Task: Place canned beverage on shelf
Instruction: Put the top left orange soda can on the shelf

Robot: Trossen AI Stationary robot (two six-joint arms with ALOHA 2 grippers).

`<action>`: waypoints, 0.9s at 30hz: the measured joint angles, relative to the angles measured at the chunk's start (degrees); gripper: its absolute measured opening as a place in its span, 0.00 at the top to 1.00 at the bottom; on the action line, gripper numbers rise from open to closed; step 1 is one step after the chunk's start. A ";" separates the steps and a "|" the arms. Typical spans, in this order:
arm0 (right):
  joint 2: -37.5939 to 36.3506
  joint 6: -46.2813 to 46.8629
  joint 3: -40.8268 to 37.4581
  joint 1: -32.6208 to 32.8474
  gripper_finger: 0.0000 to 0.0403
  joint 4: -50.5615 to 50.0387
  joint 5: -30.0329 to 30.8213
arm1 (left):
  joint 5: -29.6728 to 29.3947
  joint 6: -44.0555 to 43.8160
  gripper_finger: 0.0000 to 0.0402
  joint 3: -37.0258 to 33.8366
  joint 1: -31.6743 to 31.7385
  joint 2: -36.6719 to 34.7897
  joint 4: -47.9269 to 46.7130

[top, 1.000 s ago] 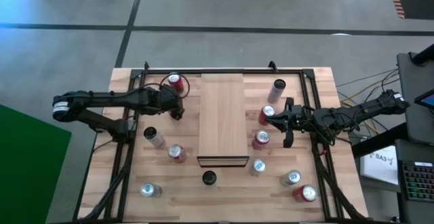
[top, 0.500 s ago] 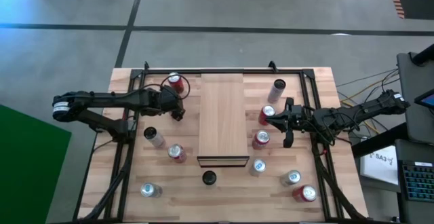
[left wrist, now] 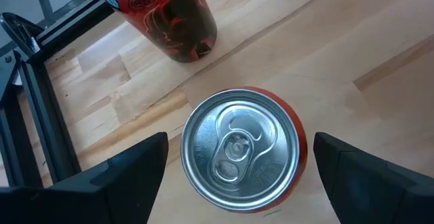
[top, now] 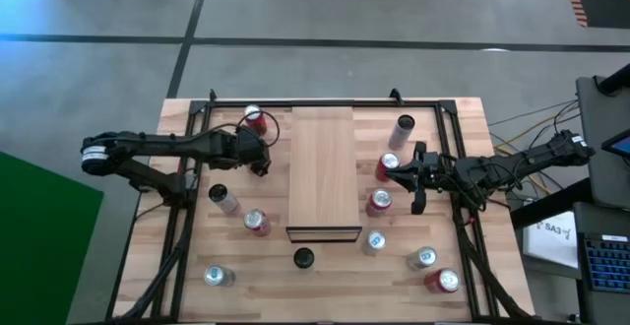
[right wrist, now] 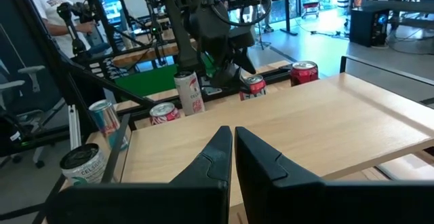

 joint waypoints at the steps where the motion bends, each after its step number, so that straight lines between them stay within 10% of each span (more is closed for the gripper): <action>1: 0.00 0.08 0.00 0.00 0.97 0.00 0.00 | 0.00 0.00 0.15 0.00 0.00 0.26 0.00; 27: 0.00 0.23 0.00 -0.01 0.97 -0.04 0.00 | -0.17 -0.48 0.34 0.00 0.02 1.97 0.92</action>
